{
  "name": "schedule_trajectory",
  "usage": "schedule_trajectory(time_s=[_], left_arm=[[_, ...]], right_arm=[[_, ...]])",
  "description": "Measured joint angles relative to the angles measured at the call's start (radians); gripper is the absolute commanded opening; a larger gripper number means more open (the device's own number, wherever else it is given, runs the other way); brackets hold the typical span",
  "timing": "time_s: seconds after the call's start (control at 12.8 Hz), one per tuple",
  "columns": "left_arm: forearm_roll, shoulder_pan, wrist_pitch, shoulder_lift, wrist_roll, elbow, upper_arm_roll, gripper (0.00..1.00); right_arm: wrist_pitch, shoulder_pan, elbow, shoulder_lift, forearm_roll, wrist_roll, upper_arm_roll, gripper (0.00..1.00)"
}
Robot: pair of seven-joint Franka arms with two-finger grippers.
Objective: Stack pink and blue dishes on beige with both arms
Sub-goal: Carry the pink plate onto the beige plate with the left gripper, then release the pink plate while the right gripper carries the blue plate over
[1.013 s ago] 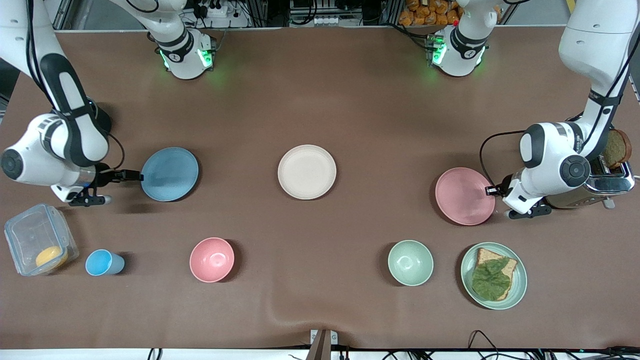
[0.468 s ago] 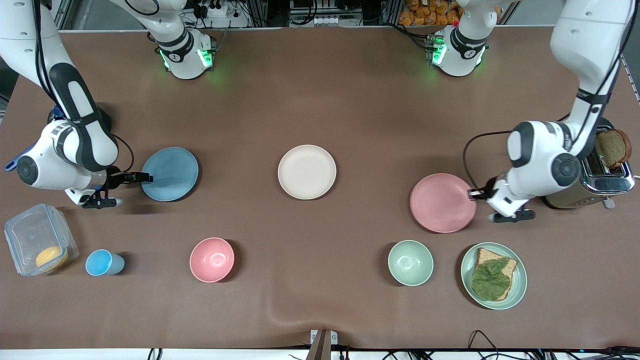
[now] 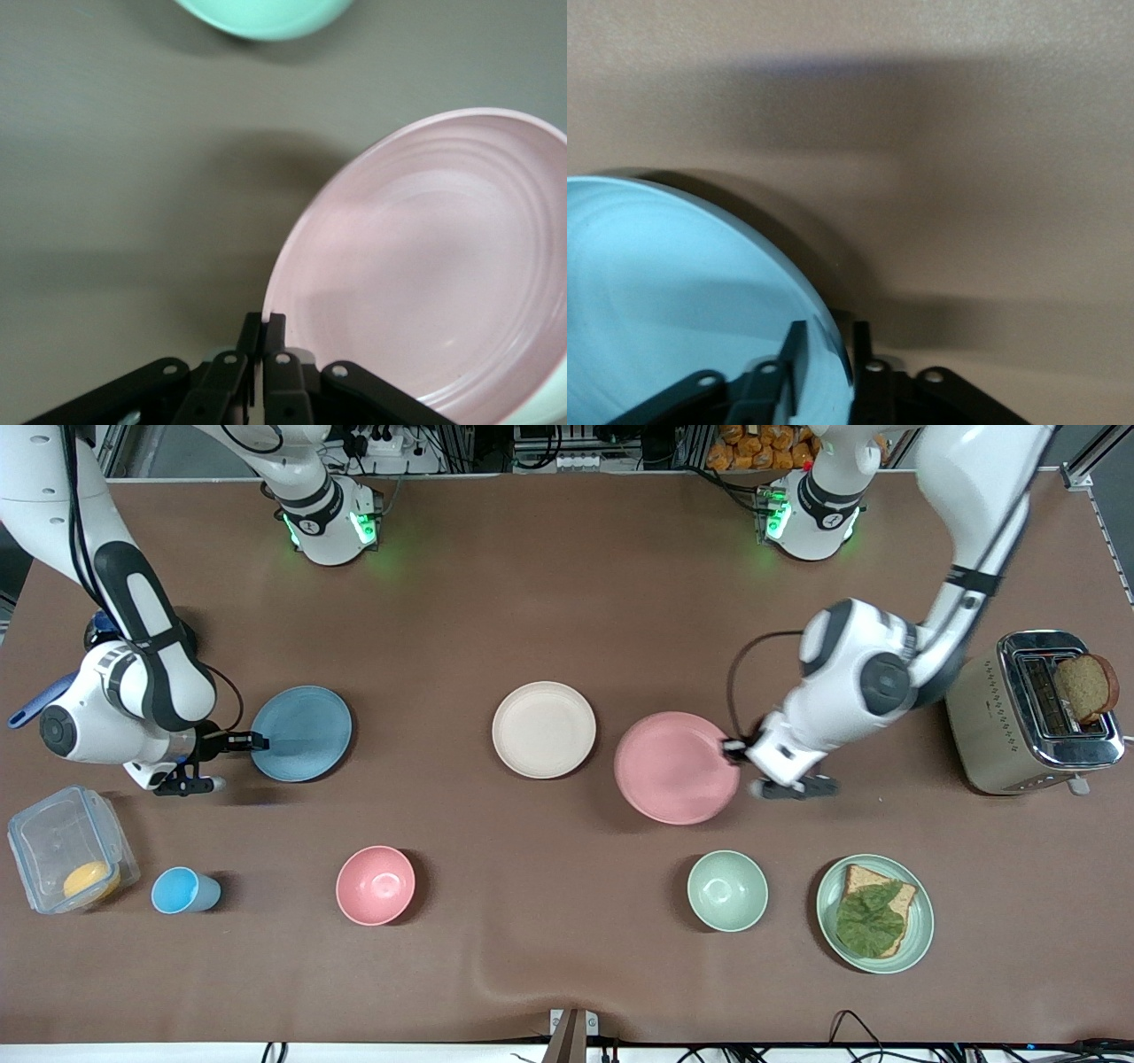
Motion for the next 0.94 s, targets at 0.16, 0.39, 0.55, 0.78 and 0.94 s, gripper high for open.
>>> schedule_trajectory(time_s=[0.16, 0.39, 0.55, 0.78, 0.94], left_arm=[[0.000, -0.100, 0.011, 0.012, -0.103, 0.011, -0.004, 0.00], [0.000, -0.235, 0.078, 0.069, -0.256, 0.020, -0.001, 0.00], [0.002, -0.281, 0.130, 0.117, -0.305, 0.021, 0.002, 0.00], [0.004, -0.323, 0.205, 0.183, -0.351, 0.029, 0.005, 0.00], [0.018, -0.346, 0.215, 0.214, -0.373, 0.040, 0.013, 0.00]], right_arm=[[-0.028, 0.003, 0.015, 0.000, 0.002, 0.000, 0.000, 0.00], [-0.081, 0.005, 0.053, 0.000, 0.002, 0.000, 0.000, 0.00], [-0.165, 0.005, 0.101, 0.001, 0.002, 0.000, 0.001, 0.00], [-0.347, 0.006, 0.229, 0.000, 0.003, 0.004, 0.001, 0.00], [-0.426, 0.008, 0.291, 0.000, 0.004, 0.015, 0.001, 0.00]])
